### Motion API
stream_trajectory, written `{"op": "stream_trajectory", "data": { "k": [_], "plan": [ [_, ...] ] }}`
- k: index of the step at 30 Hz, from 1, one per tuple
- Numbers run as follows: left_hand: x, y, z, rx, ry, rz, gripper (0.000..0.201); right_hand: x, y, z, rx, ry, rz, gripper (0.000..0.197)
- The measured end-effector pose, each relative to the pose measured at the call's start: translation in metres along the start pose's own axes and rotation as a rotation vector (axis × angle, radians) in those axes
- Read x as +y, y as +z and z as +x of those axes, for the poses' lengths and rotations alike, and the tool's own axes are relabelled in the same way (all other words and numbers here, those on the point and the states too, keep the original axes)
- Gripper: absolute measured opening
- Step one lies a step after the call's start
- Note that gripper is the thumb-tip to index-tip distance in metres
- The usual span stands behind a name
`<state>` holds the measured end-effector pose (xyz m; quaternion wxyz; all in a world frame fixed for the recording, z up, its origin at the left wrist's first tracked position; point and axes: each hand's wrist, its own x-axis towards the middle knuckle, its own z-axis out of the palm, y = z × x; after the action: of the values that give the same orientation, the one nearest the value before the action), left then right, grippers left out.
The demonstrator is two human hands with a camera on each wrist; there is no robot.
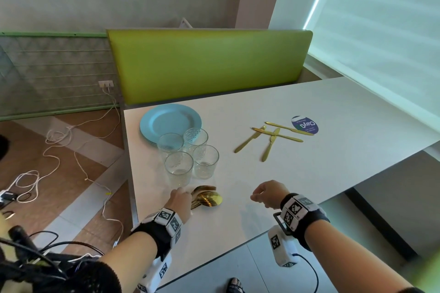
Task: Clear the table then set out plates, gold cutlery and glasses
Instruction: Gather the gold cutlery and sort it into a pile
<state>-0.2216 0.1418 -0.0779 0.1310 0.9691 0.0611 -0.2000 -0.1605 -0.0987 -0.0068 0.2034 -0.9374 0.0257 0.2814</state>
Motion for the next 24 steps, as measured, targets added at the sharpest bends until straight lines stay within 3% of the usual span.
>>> {"op": "stream_trajectory", "data": {
  "k": [6, 13, 18, 24],
  "plan": [
    [0.011, -0.011, 0.001, -0.046, -0.032, 0.012, 0.043, -0.006, -0.009, 0.004, 0.022, -0.015, -0.008, 0.013],
    [0.054, -0.039, 0.000, 0.020, 0.085, 0.026, 0.035, -0.011, -0.036, 0.011, 0.069, -0.044, -0.081, 0.028],
    [0.104, -0.071, 0.019, 0.080, 0.211, -0.089, 0.035, 0.000, -0.064, 0.023, 0.108, -0.042, -0.109, 0.027],
    [0.162, -0.107, 0.070, 0.040, 0.217, -0.367, 0.028, 0.031, -0.107, 0.058, 0.156, -0.001, -0.095, 0.026]
  ]
}}
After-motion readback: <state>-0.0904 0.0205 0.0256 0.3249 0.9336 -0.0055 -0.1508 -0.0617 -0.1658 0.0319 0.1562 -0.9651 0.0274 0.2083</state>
